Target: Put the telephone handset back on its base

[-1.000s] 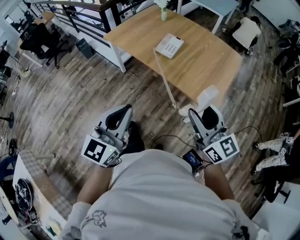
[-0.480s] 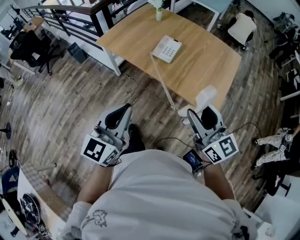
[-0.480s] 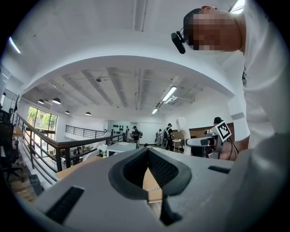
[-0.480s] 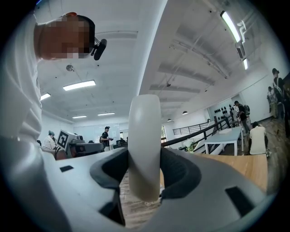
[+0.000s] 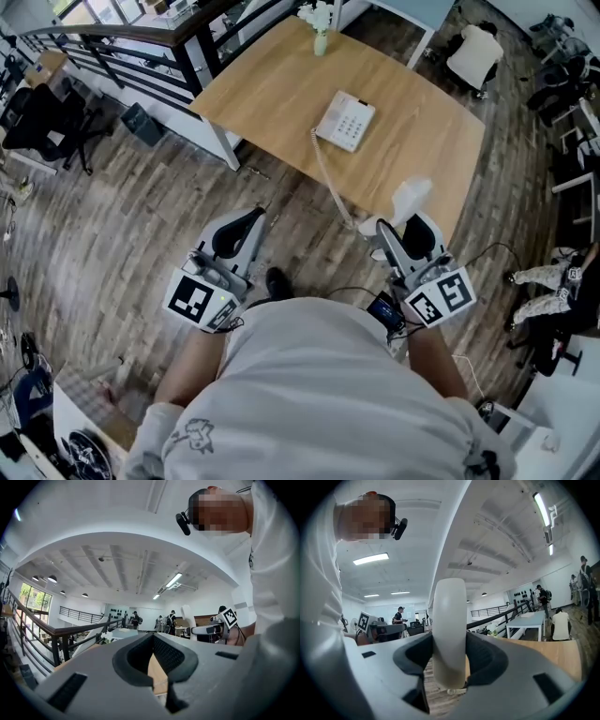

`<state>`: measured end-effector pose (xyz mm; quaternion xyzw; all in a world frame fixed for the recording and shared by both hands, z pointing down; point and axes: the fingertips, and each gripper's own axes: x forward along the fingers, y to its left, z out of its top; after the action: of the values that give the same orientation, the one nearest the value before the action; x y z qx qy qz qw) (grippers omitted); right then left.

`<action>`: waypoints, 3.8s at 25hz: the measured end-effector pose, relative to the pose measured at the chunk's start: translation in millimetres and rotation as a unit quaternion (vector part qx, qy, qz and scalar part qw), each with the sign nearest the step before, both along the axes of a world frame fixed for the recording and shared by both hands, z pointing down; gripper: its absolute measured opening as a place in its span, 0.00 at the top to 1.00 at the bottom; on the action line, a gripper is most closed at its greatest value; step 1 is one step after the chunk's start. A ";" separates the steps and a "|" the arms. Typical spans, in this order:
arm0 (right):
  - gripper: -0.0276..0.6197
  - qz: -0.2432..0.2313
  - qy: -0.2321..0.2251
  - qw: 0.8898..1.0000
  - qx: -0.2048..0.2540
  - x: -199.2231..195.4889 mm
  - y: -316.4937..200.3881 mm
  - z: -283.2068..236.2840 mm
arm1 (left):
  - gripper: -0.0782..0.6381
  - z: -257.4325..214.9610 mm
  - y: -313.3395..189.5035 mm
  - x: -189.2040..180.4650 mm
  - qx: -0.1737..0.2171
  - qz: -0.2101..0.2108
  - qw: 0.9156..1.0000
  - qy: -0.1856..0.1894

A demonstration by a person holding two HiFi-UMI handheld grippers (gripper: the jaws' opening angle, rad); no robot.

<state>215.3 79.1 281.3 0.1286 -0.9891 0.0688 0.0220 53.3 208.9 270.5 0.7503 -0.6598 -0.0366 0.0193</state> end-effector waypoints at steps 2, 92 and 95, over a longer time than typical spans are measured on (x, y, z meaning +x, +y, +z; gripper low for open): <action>0.61 0.010 0.006 1.000 -0.004 -20.1 -2.1 2.0 | 0.88 1.9 -1.5 -23.6 0.000 0.005 1.000 0.005; 0.61 0.304 0.181 0.892 -0.281 -262.6 -334.2 291.5 | 0.88 144.6 -460.4 -237.8 -0.148 0.381 0.912 0.040; 0.61 0.304 0.199 0.883 -0.299 -263.4 -336.5 314.8 | 0.88 160.7 -460.6 -238.7 -0.163 0.382 0.909 0.038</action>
<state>-48.0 -257.4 596.1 0.4214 -0.8088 0.3374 0.2333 -185.3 -251.7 431.2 0.9296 -0.3179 0.0533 0.1785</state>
